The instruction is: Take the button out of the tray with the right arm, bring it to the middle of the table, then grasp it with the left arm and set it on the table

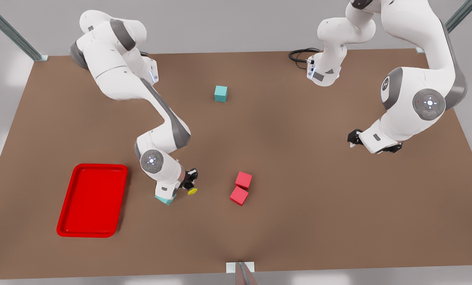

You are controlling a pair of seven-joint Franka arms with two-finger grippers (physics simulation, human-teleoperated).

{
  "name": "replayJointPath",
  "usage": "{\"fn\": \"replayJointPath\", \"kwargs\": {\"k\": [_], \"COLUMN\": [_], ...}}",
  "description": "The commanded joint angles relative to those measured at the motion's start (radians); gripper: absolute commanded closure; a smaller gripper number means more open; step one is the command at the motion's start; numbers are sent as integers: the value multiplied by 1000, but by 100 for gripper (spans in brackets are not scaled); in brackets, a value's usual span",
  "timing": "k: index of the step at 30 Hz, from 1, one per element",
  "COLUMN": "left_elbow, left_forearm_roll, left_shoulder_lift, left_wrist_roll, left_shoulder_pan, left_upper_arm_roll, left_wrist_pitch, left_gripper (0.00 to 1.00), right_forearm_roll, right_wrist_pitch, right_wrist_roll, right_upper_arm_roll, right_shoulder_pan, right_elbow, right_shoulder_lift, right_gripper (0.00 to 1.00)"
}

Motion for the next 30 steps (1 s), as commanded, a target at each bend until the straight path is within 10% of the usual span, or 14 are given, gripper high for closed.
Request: {"fn": "replayJointPath", "kwargs": {"k": [1, 12, 22, 30], "left_elbow": [0, 0, 2, 2], "left_forearm_roll": [1, 3, 3, 1], "left_shoulder_lift": [-1, 7, 34, 39], "left_wrist_roll": [-1, -1, -4, -6], "left_shoulder_pan": [0, -1, -3, -3], "left_upper_arm_roll": [0, 0, -2, -2], "left_wrist_pitch": [2, 13, 25, 40], "left_gripper": [0, 0, 0, 0], "right_forearm_roll": [1, 10, 13, 15], "right_wrist_pitch": [-82, -108, 71, 65], "right_wrist_roll": [705, 1592, 1741, 1615], "right_upper_arm_roll": [12, -97, -138, -149], "right_shoulder_pan": [66, 528, 616, 591], "right_elbow": [18, 526, 574, 552], "right_shoulder_lift": [-1, 313, 471, 410], "right_gripper": [58, 55, 53, 0]}}
